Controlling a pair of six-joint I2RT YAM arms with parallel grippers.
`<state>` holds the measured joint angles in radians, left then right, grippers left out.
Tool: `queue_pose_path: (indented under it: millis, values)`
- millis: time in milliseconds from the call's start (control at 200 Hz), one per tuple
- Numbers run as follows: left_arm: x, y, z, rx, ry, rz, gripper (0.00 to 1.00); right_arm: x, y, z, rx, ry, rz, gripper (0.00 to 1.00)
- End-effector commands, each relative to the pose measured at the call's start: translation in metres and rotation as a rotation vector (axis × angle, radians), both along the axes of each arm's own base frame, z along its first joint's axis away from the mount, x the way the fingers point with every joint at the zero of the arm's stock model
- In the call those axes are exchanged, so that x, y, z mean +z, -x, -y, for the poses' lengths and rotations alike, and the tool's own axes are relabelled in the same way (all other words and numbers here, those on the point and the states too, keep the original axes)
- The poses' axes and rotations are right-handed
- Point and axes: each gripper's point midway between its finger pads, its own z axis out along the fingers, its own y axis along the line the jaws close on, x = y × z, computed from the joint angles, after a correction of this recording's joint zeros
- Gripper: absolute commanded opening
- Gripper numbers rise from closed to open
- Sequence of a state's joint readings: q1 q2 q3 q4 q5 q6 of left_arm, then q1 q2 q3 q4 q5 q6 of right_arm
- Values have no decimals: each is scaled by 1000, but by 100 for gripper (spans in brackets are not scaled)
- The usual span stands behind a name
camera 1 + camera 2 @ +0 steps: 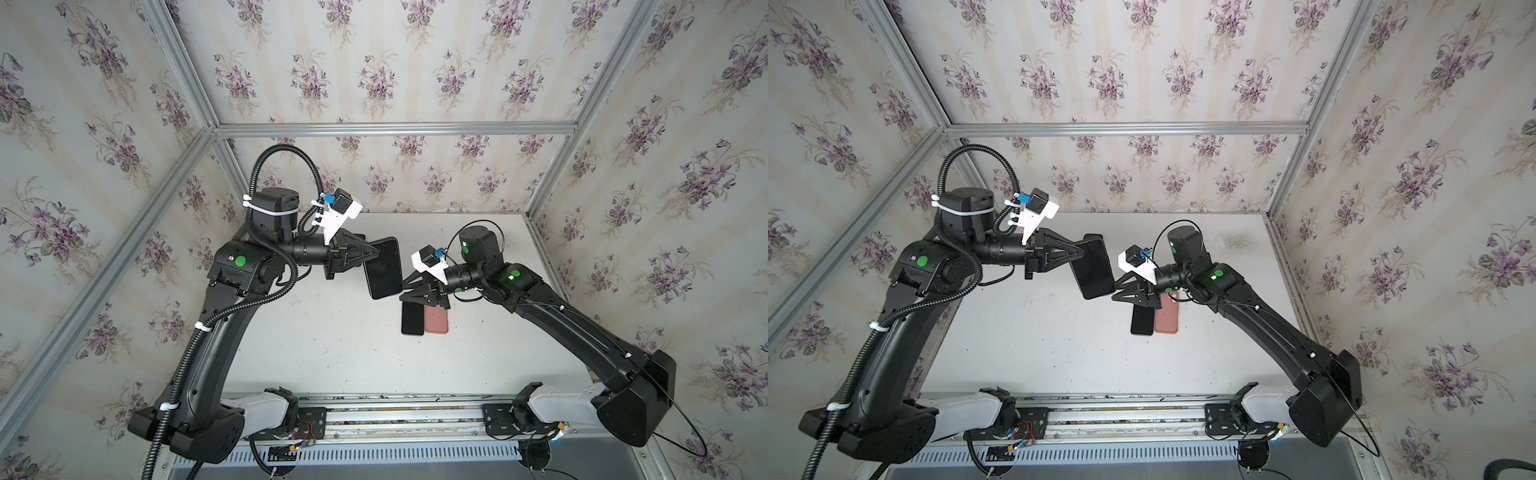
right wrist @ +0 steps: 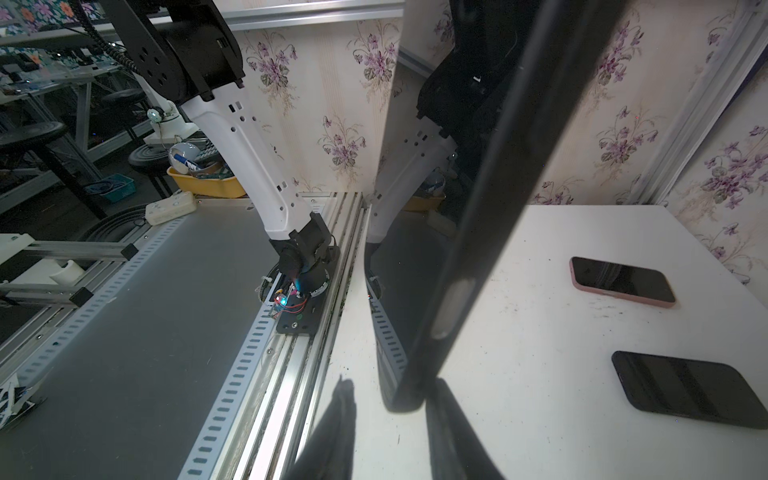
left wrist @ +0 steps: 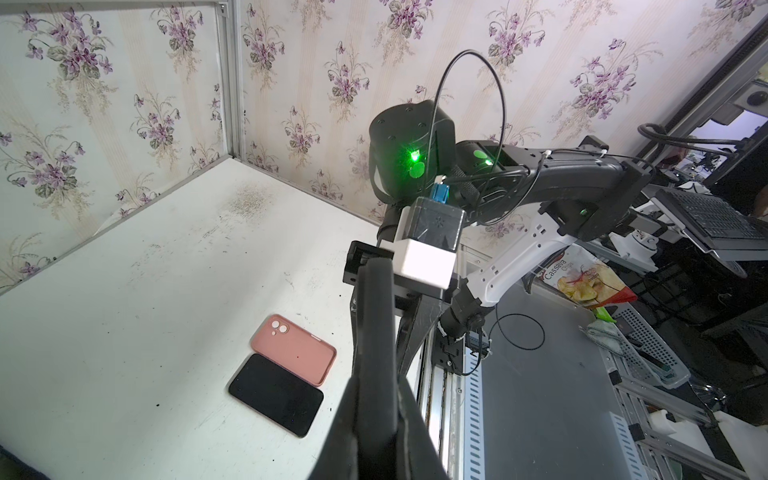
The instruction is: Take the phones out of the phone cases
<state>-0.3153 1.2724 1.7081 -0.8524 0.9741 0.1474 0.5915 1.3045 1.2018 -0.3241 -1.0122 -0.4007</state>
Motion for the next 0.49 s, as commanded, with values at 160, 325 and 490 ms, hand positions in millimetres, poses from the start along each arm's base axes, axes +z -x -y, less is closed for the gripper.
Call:
queue_pose_path:
  millis: [160, 325, 490]
  values:
    - [8, 4, 4, -43, 20, 39, 6, 9, 2, -2, 34, -16, 42, 26]
    - [8, 4, 5, -44, 20, 39, 6, 7, 4, -1, 50, -11, 45, 16]
    - [9, 2, 6, -47, 21, 40, 6, 4, 8, 0, 64, 2, 55, 7]
